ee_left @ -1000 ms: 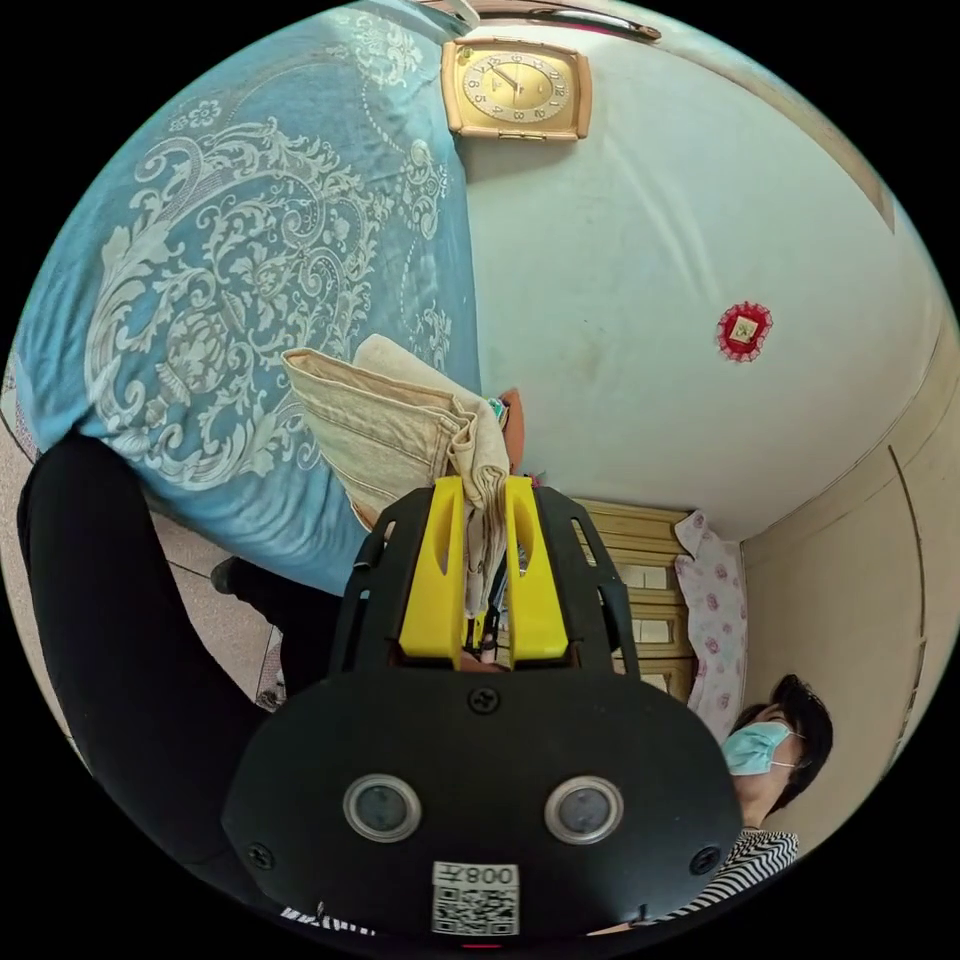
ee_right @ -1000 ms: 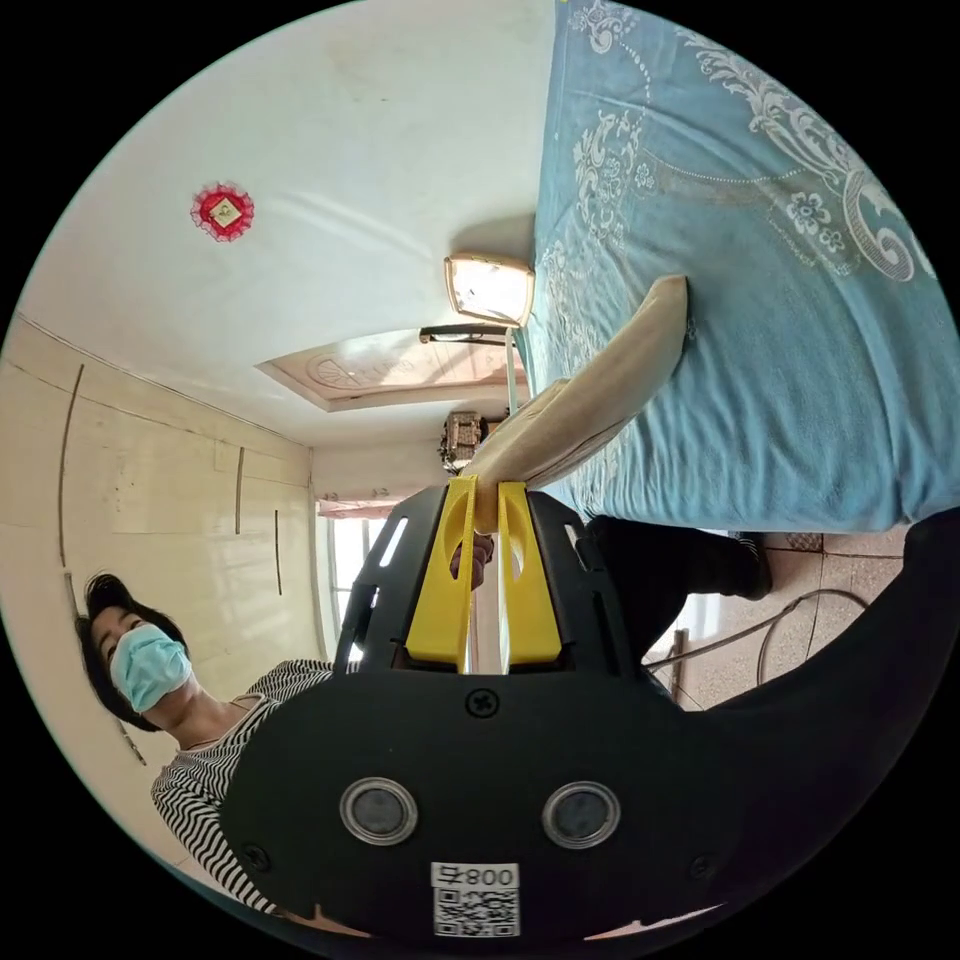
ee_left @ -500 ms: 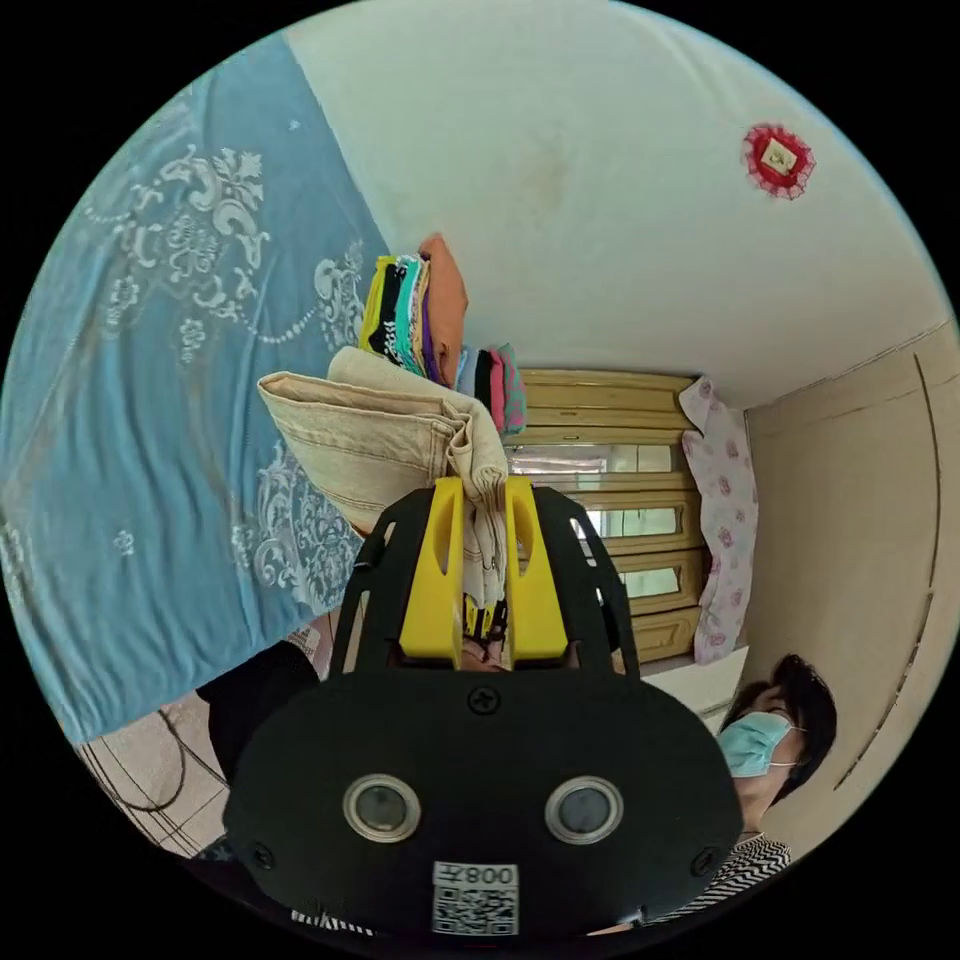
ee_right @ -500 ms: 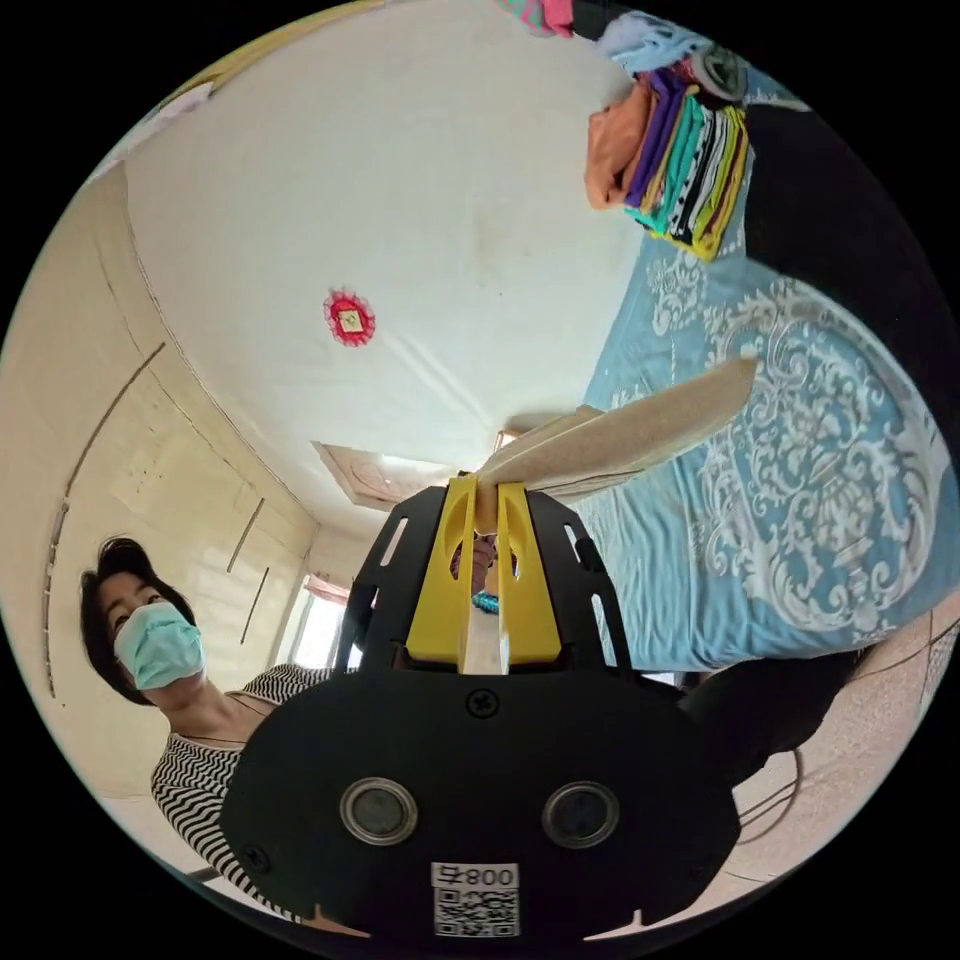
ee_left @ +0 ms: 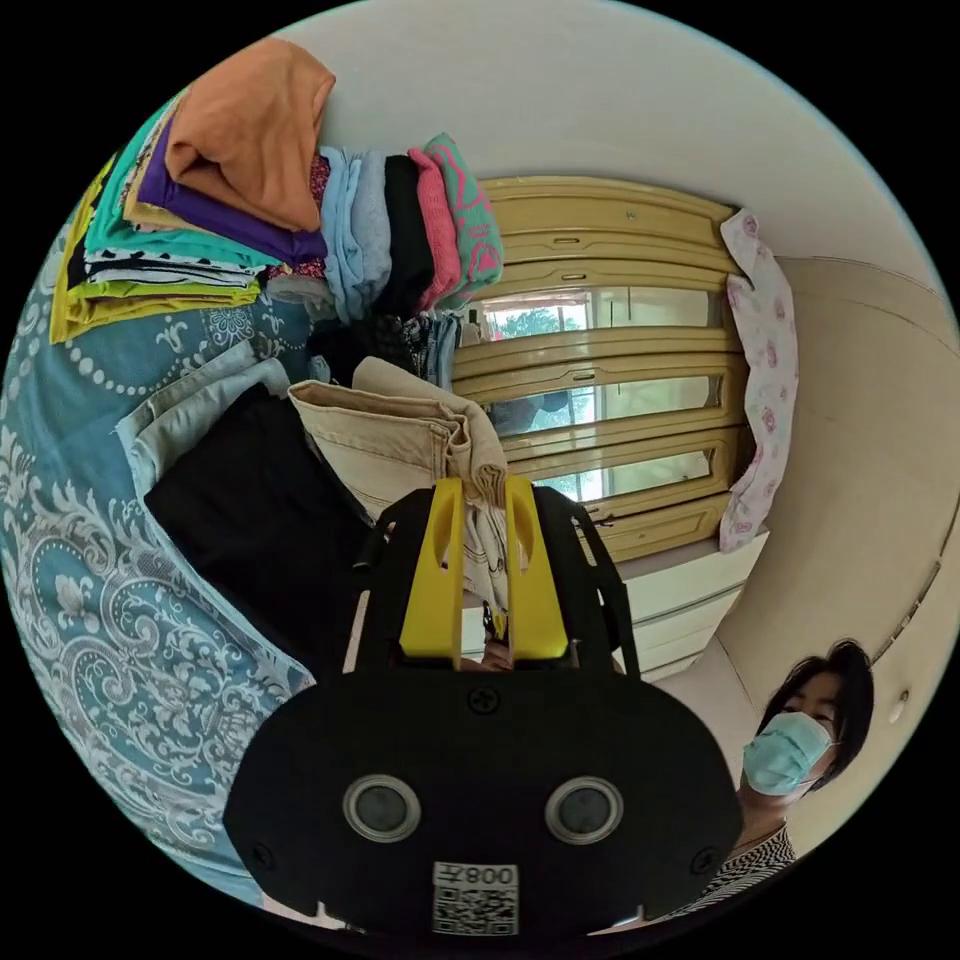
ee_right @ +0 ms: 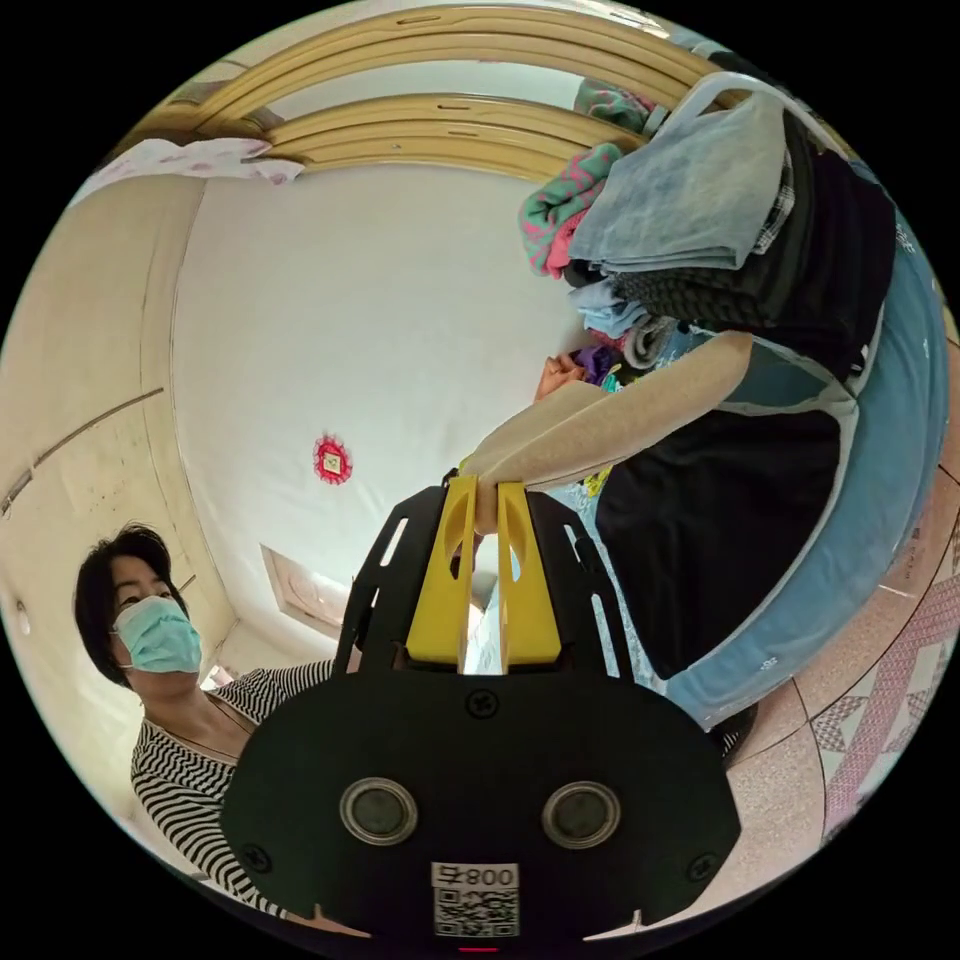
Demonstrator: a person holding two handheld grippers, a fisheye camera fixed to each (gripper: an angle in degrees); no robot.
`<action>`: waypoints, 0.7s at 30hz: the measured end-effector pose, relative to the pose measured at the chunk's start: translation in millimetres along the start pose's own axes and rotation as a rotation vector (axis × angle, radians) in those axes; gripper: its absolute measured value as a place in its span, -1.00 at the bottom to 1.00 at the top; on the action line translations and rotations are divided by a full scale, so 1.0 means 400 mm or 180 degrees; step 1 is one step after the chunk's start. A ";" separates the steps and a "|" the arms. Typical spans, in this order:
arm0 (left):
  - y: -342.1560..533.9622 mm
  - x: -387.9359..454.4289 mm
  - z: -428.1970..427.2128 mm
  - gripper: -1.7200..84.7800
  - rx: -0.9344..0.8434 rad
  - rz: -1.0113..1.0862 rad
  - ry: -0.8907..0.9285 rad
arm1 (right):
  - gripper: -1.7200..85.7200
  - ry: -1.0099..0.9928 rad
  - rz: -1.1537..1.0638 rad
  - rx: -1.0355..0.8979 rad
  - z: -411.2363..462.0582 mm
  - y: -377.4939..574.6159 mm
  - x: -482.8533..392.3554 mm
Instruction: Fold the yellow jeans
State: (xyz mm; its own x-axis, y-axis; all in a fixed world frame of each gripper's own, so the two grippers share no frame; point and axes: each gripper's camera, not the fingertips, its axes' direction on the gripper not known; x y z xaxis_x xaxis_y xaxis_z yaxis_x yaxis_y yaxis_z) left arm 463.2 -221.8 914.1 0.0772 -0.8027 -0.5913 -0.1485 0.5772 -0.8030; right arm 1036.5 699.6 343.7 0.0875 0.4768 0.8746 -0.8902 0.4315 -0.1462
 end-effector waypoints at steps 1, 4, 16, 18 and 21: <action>-0.039 -0.024 0.047 -0.79 -0.0074 -0.0060 -0.0074 | -0.92 0.0081 0.0067 0.0018 -0.023 -0.001 0.021; -0.121 -0.095 0.141 -0.79 -0.0281 -0.0244 -0.0432 | -0.91 0.0329 0.0316 -0.0103 -0.050 0.014 0.089; -0.362 -0.142 0.357 -0.79 -0.0588 -0.0252 -0.1240 | -0.90 0.0575 0.0539 -0.0383 -0.070 0.070 0.160; -0.384 -0.137 0.389 -0.79 -0.0583 -0.0219 -0.1214 | -0.90 0.0541 0.0554 -0.0307 -0.090 0.068 0.155; -0.408 -0.117 0.428 -0.79 -0.0411 -0.0191 -0.1209 | -0.90 0.0538 0.0571 -0.0260 -0.117 0.060 0.138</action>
State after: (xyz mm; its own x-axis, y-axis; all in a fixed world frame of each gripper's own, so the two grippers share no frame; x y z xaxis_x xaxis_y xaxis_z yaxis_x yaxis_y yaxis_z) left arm 652.7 -252.8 1059.9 0.4447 -0.7080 -0.5487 -0.2533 0.4882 -0.8352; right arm 1040.7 772.0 366.8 0.0109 0.6695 0.7428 -0.8598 0.3855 -0.3349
